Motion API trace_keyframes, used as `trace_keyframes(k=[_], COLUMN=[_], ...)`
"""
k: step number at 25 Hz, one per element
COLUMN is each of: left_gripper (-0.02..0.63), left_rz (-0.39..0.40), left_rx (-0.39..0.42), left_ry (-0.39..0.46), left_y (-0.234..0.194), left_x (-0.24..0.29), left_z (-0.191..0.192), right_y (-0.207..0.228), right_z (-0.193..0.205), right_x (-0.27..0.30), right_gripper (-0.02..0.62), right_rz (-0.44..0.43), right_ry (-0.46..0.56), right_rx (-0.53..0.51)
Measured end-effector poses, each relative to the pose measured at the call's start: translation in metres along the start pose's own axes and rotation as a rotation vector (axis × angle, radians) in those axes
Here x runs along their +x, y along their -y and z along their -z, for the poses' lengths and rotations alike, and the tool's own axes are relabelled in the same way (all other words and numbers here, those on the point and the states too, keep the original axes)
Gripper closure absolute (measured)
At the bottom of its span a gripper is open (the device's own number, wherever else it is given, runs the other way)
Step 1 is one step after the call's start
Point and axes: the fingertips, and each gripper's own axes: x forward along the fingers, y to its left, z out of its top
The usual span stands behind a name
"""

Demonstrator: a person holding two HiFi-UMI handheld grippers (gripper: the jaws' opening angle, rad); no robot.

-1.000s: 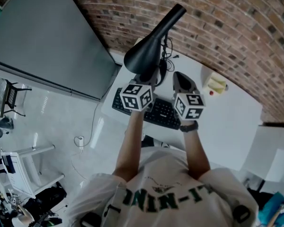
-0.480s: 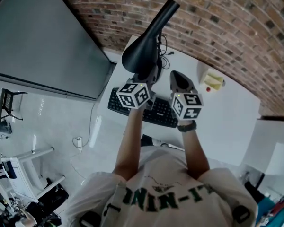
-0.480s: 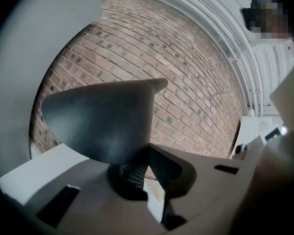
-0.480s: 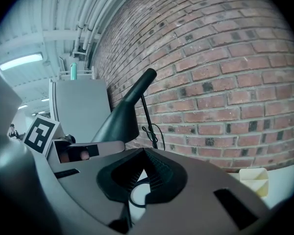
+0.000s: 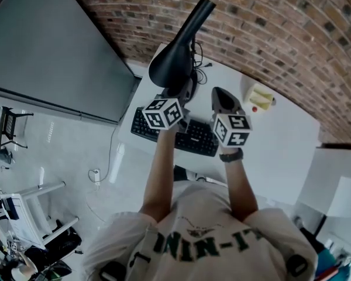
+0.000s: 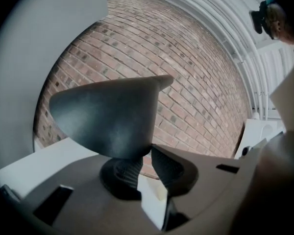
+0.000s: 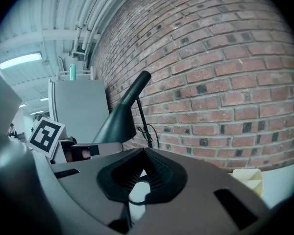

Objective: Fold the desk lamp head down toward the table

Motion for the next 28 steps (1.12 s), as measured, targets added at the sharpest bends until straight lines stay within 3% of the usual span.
trace_keyframes(k=[3,7,11,20,28], left_gripper=[0.526,0.526,0.525,0.526,0.566], left_rz=[-0.065,-0.142,-0.216,-0.321,-0.381], left_rx=[0.006,0.032,0.082,0.340,0.418], left_ry=[-0.036,-0.067,-0.042,0.024,0.087], left_y=[-0.008,-0.014,-0.010,0.055,0.100], left_x=[-0.010,-0.037,-0.069,-0.134,-0.181], left_z=[0.008,0.018,0.018,0.000,0.005], right_y=[0.000,-0.001,-0.009,-0.030,-0.040], right_z=[0.000,0.000,-0.003,-0.003,-0.001], right_x=[-0.010,-0.025,-0.041,-0.090,-0.129], right_gripper=[0.594,0.594,0.595,0.595,0.595], right_rz=[0.000,-0.012,-0.049,-0.109,-0.149], right_ry=[0.007,0.020,0.053,0.098,0.151], right_rx=[-0.008,-0.007,0.006,-0.030,-0.060])
